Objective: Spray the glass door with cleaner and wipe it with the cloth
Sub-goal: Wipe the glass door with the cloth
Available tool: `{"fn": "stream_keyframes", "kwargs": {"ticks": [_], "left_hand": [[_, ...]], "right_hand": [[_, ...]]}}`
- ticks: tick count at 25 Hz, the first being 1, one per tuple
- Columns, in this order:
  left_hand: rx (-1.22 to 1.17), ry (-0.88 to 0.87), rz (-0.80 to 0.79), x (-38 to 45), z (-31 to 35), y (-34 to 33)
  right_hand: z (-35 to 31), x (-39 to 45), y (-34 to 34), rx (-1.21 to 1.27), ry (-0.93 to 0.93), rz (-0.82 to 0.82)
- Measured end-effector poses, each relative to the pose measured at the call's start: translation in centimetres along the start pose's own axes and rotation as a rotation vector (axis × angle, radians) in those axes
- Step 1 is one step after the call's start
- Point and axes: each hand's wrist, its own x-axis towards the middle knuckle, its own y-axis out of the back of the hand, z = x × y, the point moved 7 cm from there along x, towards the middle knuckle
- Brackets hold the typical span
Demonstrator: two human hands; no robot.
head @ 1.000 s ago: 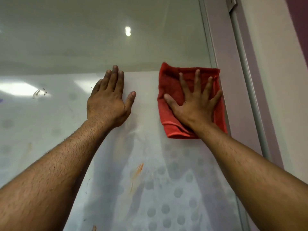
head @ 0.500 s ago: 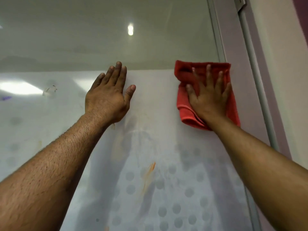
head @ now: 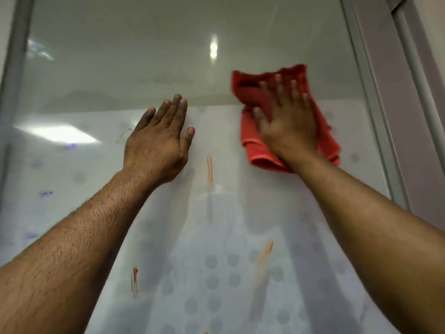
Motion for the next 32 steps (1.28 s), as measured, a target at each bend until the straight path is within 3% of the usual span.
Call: {"fn": "stream_keyframes", "kwargs": {"ticks": [3,6,8,10,12,14,17,19,21,22,24,26,29,32], "left_hand": [[-0.006,-0.010,0.004,-0.3,-1.1,0.0],[-0.017,-0.012,-0.008,-0.7,-1.5,0.0],[-0.013,-0.023,-0.023,-0.8,-1.8,0.0],[-0.008,-0.029,-0.030,-0.9,-2.5,0.2],[-0.012,-0.022,-0.037,-1.0,-3.3,0.2],[-0.017,-0.015,-0.028,-0.9,-4.1,0.1],[-0.039,0.040,-0.020,-1.5,-6.0,0.3],[-0.011,0.051,-0.040,-2.0,-7.6,0.4],[0.023,0.046,-0.046,-2.2,-9.1,0.6],[0.038,0.047,-0.047,-2.2,-9.9,0.8],[0.044,0.060,-0.052,-2.2,-11.5,1.2],[0.043,0.068,-0.036,-2.7,-13.3,1.5],[0.019,0.080,0.002,-4.3,-15.1,1.9],[-0.077,0.206,0.052,-6.0,-17.5,2.6]], "right_hand": [[-6.0,-7.3,-0.4,-0.014,0.340,-0.113],[-3.9,-14.8,0.2,-0.105,0.550,-0.188],[1.0,-13.0,0.8,-0.161,0.353,-0.165],[4.9,-8.8,1.4,-0.152,-0.030,-0.143],[4.3,-5.0,0.6,-0.076,-0.263,-0.131],[-1.0,-3.3,-0.7,-0.072,-0.218,-0.134],[-9.5,-8.2,-1.5,-0.088,0.155,-0.158],[-11.1,-14.5,-1.2,-0.079,0.466,-0.221],[-8.9,-16.5,-0.4,-0.113,0.612,-0.210],[-7.1,-14.9,-0.3,-0.118,0.541,-0.184],[-4.4,-9.6,-0.5,-0.118,0.195,-0.138],[-5.8,-4.7,-1.4,-0.070,-0.048,-0.119],[-13.4,-1.5,-3.1,-0.032,0.007,-0.106],[-20.4,-6.2,-3.4,0.016,0.220,-0.094]]}}
